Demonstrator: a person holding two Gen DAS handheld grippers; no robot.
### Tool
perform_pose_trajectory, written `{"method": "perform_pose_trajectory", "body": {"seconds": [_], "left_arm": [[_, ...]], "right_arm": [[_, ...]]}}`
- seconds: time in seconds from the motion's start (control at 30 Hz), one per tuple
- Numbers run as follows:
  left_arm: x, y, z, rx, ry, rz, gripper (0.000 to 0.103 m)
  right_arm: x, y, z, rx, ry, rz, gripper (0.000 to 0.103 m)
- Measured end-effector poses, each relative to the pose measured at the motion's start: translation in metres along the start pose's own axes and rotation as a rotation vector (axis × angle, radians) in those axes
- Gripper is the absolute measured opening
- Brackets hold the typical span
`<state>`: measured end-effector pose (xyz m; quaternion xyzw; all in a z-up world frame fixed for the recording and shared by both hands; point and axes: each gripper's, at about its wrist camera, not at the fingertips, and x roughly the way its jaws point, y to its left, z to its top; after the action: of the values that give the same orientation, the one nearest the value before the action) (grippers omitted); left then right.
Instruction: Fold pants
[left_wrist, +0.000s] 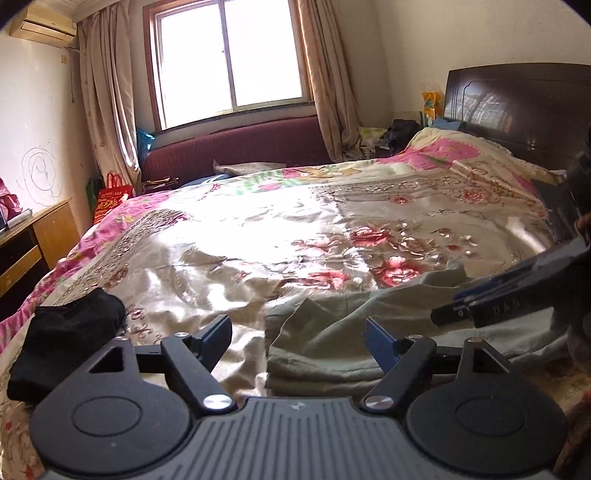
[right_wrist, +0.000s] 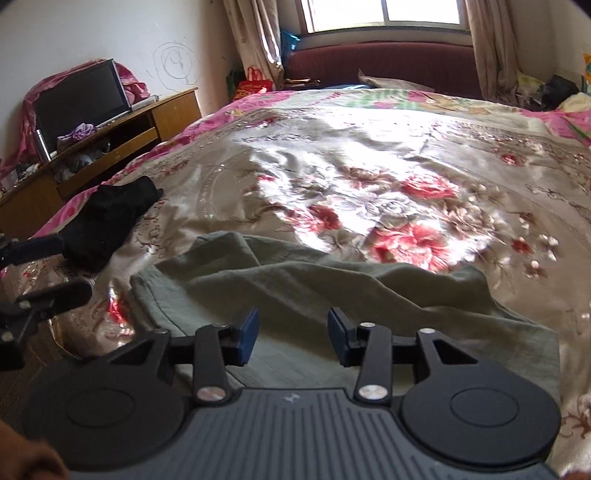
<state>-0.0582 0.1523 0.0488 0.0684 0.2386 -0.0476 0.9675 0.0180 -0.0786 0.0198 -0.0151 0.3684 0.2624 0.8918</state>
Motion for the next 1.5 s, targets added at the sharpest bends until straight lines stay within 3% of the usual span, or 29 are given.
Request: {"method": "perform_pose_trajectory", "body": {"seconds": [0.13,0.2,0.27,0.33,0.43,0.63,0.8,0.93,1.0,1.03,1.1,1.17,1.23,1.3,1.37,1.43,1.5], "left_arm": [[0.047,-0.017,0.003,0.022,0.061,-0.07,0.092],[0.077,-0.023,-0.007,0.053,0.195,-0.029,0.092],[0.095,-0.021,-0.025,0.069,0.308,-0.035,0.092],[0.093,-0.018,-0.036,0.05,0.306,-0.035,0.092],[0.082,-0.02,-0.025,0.052,0.272,-0.011,0.092],[0.082,-0.036,-0.001,0.082,0.186,-0.023,0.092],[0.109,-0.05,-0.023,0.175,0.301,0.0,0.093],[0.103,-0.047,-0.017,0.157,0.287,0.003,0.092],[0.106,-0.05,-0.016,0.179,0.29,0.008,0.092],[0.108,-0.052,-0.016,0.187,0.29,0.01,0.092],[0.111,-0.056,-0.015,0.193,0.291,0.009,0.092],[0.114,-0.062,-0.012,0.207,0.298,0.016,0.092],[0.111,-0.068,-0.008,0.219,0.28,-0.01,0.092],[0.108,-0.078,-0.002,0.205,0.265,-0.072,0.093],[0.113,-0.09,-0.002,0.19,0.271,-0.122,0.093],[0.124,-0.104,-0.006,0.195,0.293,-0.148,0.093],[0.127,-0.112,-0.006,0.213,0.294,-0.123,0.093]], "right_arm": [[0.002,-0.036,-0.021,0.076,0.056,-0.082,0.042],[0.001,-0.053,-0.03,0.1,0.089,-0.181,0.043],[-0.014,-0.075,-0.038,0.193,0.059,-0.173,0.042],[-0.032,-0.096,-0.044,0.285,0.009,-0.18,0.042],[-0.055,-0.126,-0.055,0.362,-0.042,-0.246,0.043],[-0.051,-0.158,-0.076,0.495,0.01,-0.221,0.044],[-0.051,-0.158,-0.081,0.541,0.006,-0.075,0.045],[-0.044,-0.163,-0.086,0.634,0.035,0.12,0.045],[-0.037,-0.168,-0.087,0.679,0.029,0.148,0.044],[-0.034,-0.17,-0.087,0.701,0.021,0.158,0.041],[-0.028,-0.175,-0.083,0.756,-0.017,0.185,0.004],[-0.024,-0.178,-0.079,0.815,-0.025,0.198,0.005],[-0.043,-0.186,-0.075,0.851,-0.118,0.228,0.004],[-0.076,-0.199,-0.07,0.849,-0.224,0.21,0.004],[-0.097,-0.213,-0.069,0.806,-0.238,0.118,0.004],[-0.095,-0.225,-0.074,0.76,-0.158,-0.021,0.004],[-0.081,-0.234,-0.087,0.801,-0.049,0.004,0.01]]}}
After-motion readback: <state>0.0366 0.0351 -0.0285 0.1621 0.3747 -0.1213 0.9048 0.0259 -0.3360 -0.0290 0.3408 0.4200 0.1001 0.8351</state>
